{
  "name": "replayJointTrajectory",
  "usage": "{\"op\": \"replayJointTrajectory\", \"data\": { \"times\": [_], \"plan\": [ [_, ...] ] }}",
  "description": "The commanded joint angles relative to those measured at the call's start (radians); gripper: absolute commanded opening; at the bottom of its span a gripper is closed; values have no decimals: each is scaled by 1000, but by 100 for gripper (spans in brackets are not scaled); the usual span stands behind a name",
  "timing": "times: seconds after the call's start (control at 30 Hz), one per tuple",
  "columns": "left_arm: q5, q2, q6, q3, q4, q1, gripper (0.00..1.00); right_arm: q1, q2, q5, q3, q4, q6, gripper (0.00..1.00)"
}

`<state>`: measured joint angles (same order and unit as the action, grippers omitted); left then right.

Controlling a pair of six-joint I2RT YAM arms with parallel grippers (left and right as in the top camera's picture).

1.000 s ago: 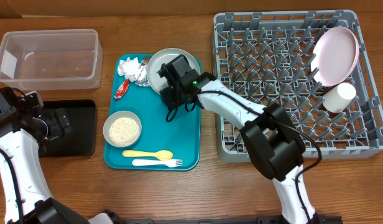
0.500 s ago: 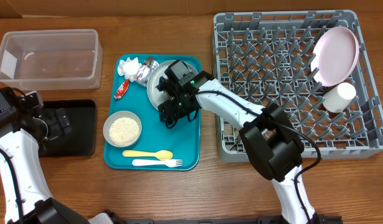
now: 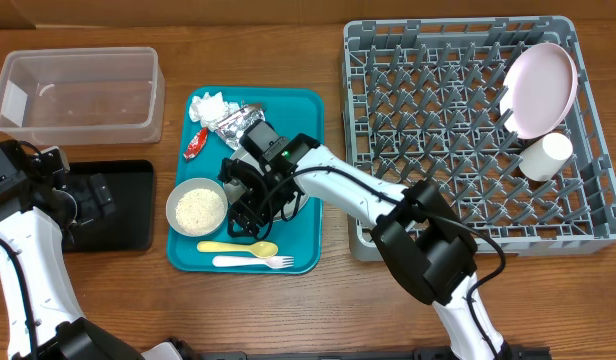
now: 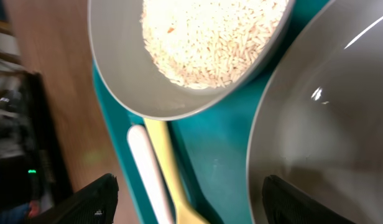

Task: Sort waste into correct bins and load items into the dishwasher rack
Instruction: 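Reach the right gripper to the grey plate and grasp its rim, then carry the grey plate into the rack beside the white plate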

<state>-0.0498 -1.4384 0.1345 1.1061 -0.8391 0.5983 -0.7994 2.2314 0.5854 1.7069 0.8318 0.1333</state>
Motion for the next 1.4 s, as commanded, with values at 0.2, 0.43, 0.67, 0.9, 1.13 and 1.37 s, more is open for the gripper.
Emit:
{"op": "replayJointTrajectory", "data": {
  "times": [0.2,0.43,0.67,0.9,1.13,1.37],
  "plan": [
    [-14,-3,16,23,1,9,100,128,-212,-499,37,-48,-151,70],
    [-14,-3,16,23,1,9,100,267,-142,-481,20,-100,-153,64],
    [-14,-3,16,23,1,9,100,250,-26,-428,20,-79,-153,60],
    [-14,-3,16,23,1,9,100,224,47,-489,20,-82,-154,47],
    [-14,-3,16,23,1,9,100,224,48,-496,23,-93,-153,35],
    [-14,-3,16,23,1,9,100,220,11,-499,114,2,-153,6]
  ]
}}
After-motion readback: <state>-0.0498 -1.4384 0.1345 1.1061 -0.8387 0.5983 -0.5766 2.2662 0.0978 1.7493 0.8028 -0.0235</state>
